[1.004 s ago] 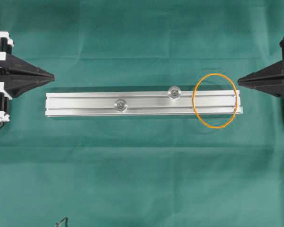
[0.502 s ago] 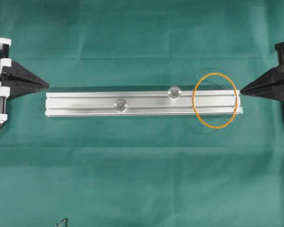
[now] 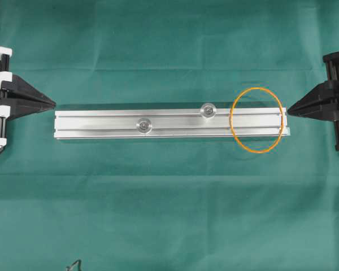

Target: Hook the rubber onto the shaft.

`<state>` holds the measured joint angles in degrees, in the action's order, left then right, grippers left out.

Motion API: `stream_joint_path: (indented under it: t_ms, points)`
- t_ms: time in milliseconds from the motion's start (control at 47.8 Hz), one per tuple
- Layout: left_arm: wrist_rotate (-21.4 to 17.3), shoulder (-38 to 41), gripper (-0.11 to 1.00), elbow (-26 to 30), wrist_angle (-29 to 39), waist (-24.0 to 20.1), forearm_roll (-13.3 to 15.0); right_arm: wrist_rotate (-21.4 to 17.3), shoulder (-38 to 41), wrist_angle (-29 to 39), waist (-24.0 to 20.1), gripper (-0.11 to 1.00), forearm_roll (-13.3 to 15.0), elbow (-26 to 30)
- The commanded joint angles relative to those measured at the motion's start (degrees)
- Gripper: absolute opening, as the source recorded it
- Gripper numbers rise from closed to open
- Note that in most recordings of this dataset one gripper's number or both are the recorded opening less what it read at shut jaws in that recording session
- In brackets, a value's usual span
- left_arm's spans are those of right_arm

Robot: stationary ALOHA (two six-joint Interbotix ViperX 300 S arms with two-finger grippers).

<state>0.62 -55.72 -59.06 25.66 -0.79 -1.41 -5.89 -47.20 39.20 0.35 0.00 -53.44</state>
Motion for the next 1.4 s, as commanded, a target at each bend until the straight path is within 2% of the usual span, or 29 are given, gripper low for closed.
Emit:
stream_joint_path:
  t_ms: [0, 188, 314, 397, 544, 1046, 1109, 1192, 1381]
  points:
    - [-0.09, 0.35, 0.00, 1.58, -0.26, 0.18, -0.09, -0.53, 0.88, 4.04, 0.09, 0.03, -0.09, 2.29]
    - [-0.09, 0.35, 0.00, 1.67, -0.26, 0.18, -0.09, -3.08, 2.81, 17.14, 0.09, 0.03, -0.09, 4.66]
    - [-0.18, 0.26, 0.00, 1.67, -0.26, 0.18, -0.09, -3.69, 3.60, 25.14, 0.09, 0.03, 0.97, 5.98]
    - [-0.09, 0.35, 0.00, 1.67, -0.26, 0.18, -0.09, -3.69, 3.69, 28.21, 0.09, 0.03, 1.05, 6.77]
    - [-0.18, 0.35, 0.00, 1.67, -0.26, 0.18, -0.09, -3.78, 3.78, 30.41, 0.09, 0.03, 1.67, 7.65]
    - [-0.09, 0.35, 0.00, 1.58, -0.26, 0.18, -0.09, -3.69, 4.22, 30.67, 0.00, 0.05, 1.67, 7.65]
    - [-0.09, 0.35, 0.00, 1.67, -0.26, 0.18, -0.09, -3.69, 4.31, 30.85, 0.00, 0.12, 1.67, 7.56]
    - [-0.09, 0.35, 0.00, 1.67, -0.26, 0.18, -0.09, -3.69, 4.31, 31.29, 0.00, 0.28, 1.76, 7.56]
    - [-0.09, 0.35, 0.00, 1.58, -0.18, 0.18, -0.09, -3.69, 4.39, 31.99, 0.00, 0.82, 2.02, 7.56]
